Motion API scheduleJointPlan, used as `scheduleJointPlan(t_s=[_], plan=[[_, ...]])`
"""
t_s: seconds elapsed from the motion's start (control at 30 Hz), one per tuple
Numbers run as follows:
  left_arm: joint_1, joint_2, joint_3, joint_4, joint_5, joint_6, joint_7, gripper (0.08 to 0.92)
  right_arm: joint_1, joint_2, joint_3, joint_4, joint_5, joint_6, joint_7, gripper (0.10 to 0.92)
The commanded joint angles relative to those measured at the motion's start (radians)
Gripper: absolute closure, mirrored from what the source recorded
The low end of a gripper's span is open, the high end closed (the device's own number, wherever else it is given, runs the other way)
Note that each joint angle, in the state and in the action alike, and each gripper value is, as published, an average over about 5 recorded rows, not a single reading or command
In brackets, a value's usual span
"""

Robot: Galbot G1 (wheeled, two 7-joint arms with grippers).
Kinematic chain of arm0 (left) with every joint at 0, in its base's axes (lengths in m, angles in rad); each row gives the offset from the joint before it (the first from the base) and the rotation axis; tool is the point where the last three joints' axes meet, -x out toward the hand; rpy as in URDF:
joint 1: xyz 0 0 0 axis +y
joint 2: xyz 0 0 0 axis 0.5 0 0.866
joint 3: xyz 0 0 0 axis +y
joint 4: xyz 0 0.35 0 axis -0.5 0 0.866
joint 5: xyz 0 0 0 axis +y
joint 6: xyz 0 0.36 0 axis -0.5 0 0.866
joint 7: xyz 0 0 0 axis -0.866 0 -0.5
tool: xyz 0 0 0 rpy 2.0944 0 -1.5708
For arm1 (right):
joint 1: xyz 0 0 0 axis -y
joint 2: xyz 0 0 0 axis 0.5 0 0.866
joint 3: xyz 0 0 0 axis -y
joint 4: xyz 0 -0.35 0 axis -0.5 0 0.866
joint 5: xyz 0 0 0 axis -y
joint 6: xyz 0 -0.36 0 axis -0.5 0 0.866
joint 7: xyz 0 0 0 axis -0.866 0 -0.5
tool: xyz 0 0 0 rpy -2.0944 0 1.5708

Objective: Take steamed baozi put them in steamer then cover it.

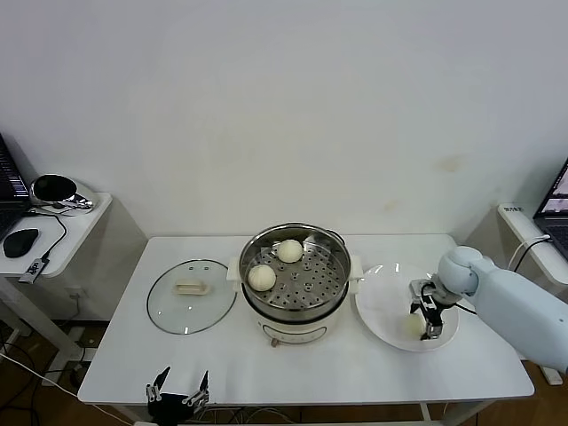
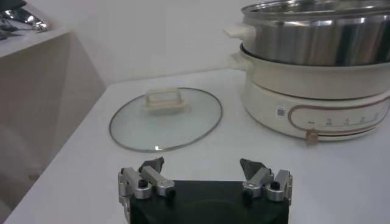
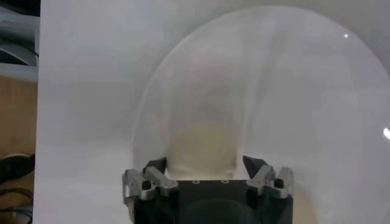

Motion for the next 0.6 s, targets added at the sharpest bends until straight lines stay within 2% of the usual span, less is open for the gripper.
scheduleJointPlan(t_s=[0.03, 0.13, 0.23, 0.43, 0.6], plan=[[0.000, 0.000, 0.001, 0.000, 0.001, 0.000, -0.001, 0.177, 0.005, -0.010, 0.001, 0.003, 0.006, -0.002, -0.004, 0.432], [-0.001, 0.001, 0.002, 0.000, 0.001, 0.000, -0.001, 0.177, 0.043, -0.031, -0.014, 0.020, 0.030, -0.006, -0.006, 0.505], [-0.007, 0.000, 0.004, 0.000, 0.001, 0.001, -0.001, 0.177, 0.133, -0.059, -0.065, 0.048, 0.071, -0.013, -0.015, 0.534], [-0.024, -0.002, 0.008, -0.001, 0.000, 0.000, -0.002, 0.177, 0.409, -0.083, -0.193, 0.096, 0.179, -0.027, -0.054, 0.520], [-0.036, -0.002, 0.005, -0.004, -0.001, 0.000, -0.005, 0.177, 0.638, -0.006, -0.314, 0.081, 0.279, -0.029, -0.083, 0.516]])
